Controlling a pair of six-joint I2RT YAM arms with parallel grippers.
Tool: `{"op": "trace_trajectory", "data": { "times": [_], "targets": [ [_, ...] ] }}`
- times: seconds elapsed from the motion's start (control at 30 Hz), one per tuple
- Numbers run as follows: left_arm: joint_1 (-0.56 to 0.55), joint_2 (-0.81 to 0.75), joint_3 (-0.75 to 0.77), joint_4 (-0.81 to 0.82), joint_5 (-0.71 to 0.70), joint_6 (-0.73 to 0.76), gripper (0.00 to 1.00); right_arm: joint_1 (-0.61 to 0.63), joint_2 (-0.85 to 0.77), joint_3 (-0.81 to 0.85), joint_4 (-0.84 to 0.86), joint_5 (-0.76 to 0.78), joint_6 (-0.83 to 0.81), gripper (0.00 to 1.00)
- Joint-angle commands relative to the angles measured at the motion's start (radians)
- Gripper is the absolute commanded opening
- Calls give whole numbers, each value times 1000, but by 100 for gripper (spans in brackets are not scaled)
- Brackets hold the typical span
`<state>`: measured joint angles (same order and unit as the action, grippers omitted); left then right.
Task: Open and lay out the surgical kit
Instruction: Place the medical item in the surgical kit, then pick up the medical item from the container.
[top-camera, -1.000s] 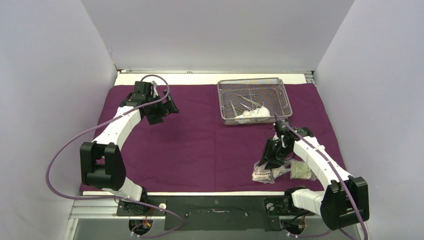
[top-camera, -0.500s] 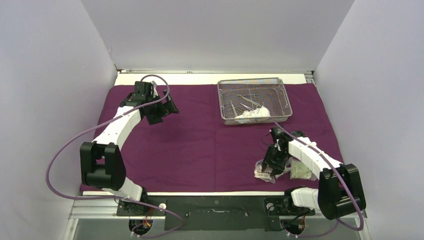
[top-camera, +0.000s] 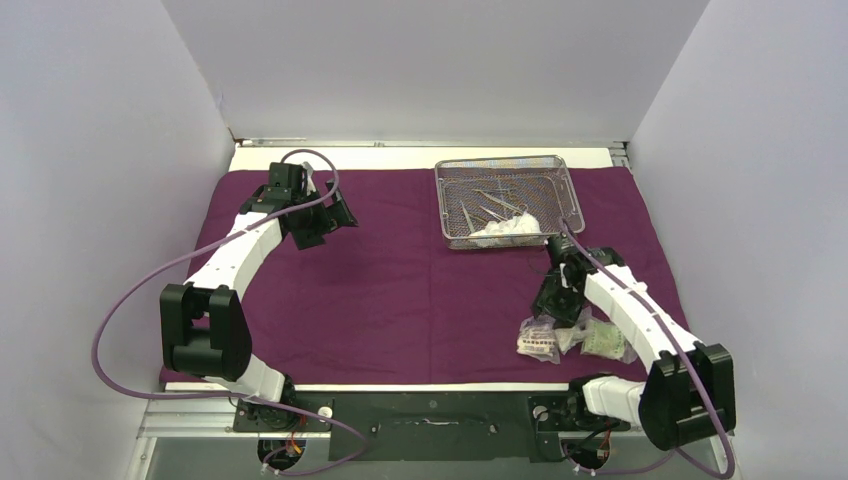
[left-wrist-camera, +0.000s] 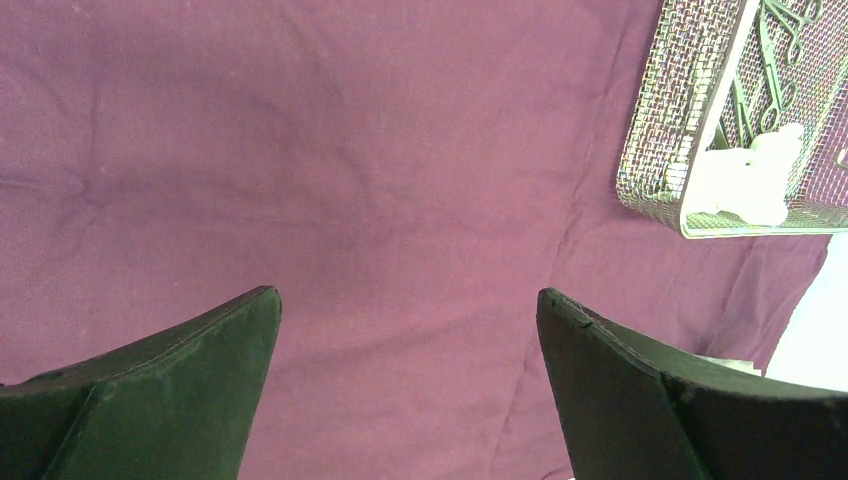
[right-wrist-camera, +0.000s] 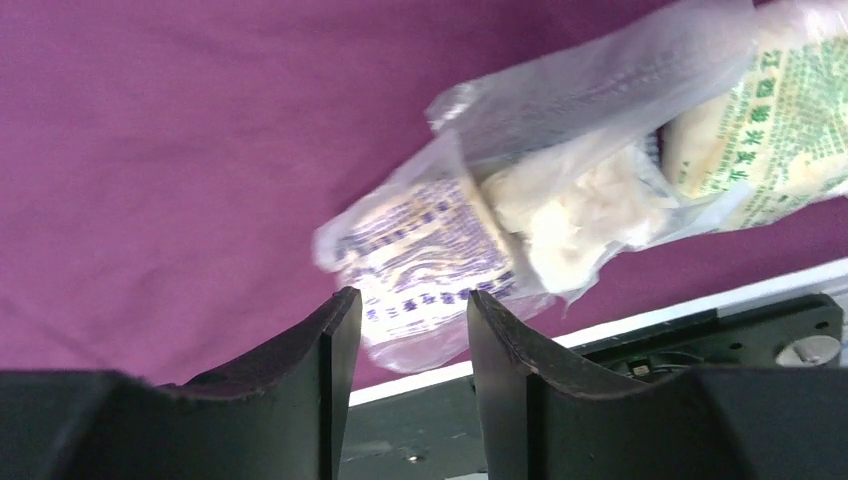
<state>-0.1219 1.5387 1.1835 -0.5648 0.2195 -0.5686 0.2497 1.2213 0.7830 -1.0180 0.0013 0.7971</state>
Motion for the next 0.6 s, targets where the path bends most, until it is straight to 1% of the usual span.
{"op": "trace_trajectory", "data": {
  "times": [0.0,0.07,0.2,0.3,0.37,0.43,0.5,0.57],
  "targets": [
    [1,-27,16,23,-3,10,97,3,-63,118,-3,-109,-27,43],
    [1,-29,15,21,-7,12,97,3,-65,181,27,-139,-44,46],
    [2,-40,24,11,-20,29,97,2,0,359,108,-115,-99,54],
    [4,-61,30,7,-32,53,96,2,71,444,225,-72,-153,66],
    [8,-79,34,6,-34,74,96,2,130,490,315,-52,-211,69],
    [11,-94,42,2,-43,97,96,2,204,543,380,-44,-280,69],
    [14,-107,50,-6,-60,115,96,2,290,609,403,-49,-362,70],
    [21,-117,63,-20,-69,124,96,3,382,674,389,-45,-439,70]
  ]
}}
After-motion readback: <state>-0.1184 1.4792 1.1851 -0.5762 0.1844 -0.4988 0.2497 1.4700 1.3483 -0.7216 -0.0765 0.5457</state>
